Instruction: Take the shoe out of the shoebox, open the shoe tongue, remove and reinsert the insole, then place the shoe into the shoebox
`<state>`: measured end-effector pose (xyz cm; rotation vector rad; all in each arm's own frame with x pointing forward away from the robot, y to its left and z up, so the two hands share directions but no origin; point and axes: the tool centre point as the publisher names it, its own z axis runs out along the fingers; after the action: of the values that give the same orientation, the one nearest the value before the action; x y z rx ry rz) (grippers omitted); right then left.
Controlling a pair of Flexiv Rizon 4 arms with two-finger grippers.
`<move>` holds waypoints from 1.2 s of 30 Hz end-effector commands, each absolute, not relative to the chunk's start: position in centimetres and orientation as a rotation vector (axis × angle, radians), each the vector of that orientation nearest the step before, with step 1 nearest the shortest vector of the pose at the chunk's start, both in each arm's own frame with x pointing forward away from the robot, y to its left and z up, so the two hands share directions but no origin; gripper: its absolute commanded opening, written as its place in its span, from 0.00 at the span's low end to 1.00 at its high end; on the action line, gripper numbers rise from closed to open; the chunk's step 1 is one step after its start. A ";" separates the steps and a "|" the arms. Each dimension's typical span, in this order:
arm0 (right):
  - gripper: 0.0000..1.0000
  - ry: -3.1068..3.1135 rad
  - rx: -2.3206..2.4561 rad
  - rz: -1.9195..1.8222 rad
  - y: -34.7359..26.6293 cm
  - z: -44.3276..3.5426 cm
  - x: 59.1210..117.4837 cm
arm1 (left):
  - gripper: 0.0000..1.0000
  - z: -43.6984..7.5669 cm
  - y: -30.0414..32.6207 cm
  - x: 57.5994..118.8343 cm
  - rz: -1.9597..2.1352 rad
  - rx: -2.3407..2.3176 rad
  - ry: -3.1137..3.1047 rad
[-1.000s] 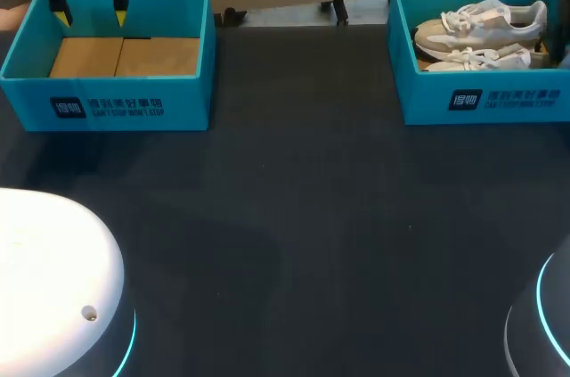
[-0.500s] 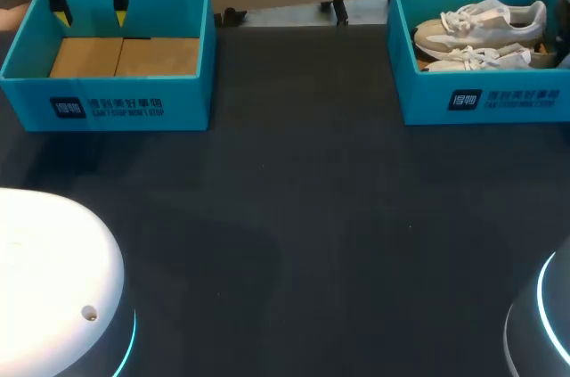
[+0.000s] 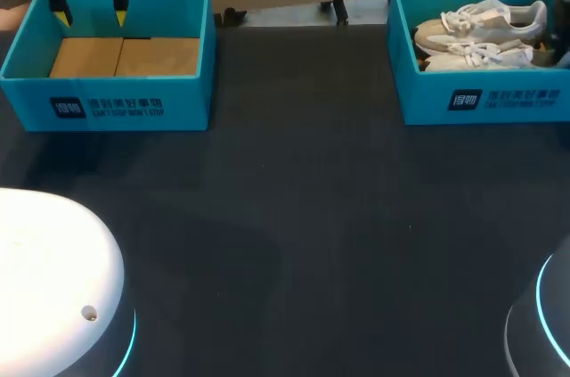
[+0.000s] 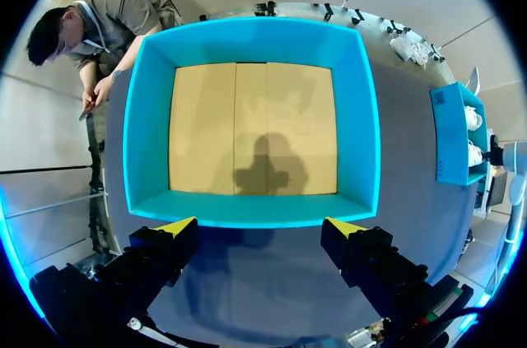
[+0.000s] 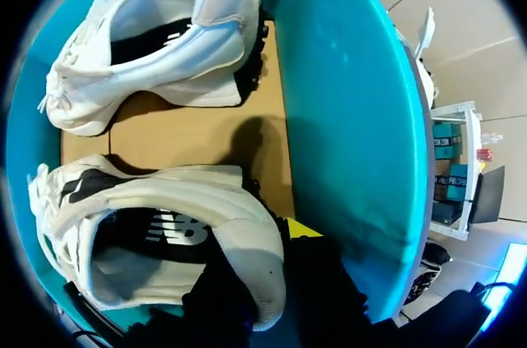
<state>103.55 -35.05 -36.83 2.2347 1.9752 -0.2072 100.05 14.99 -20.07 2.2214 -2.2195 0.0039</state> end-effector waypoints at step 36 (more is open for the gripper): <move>0.00 2.001 2.074 -0.263 -33.8 -20.8 102.3 | 1.00 -20.1 15.0 100.0 0.003 2.221 -2.220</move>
<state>103.28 -34.10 -22.09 2.0807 2.0064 -0.2711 100.05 14.98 -20.08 2.2212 -2.2196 0.0039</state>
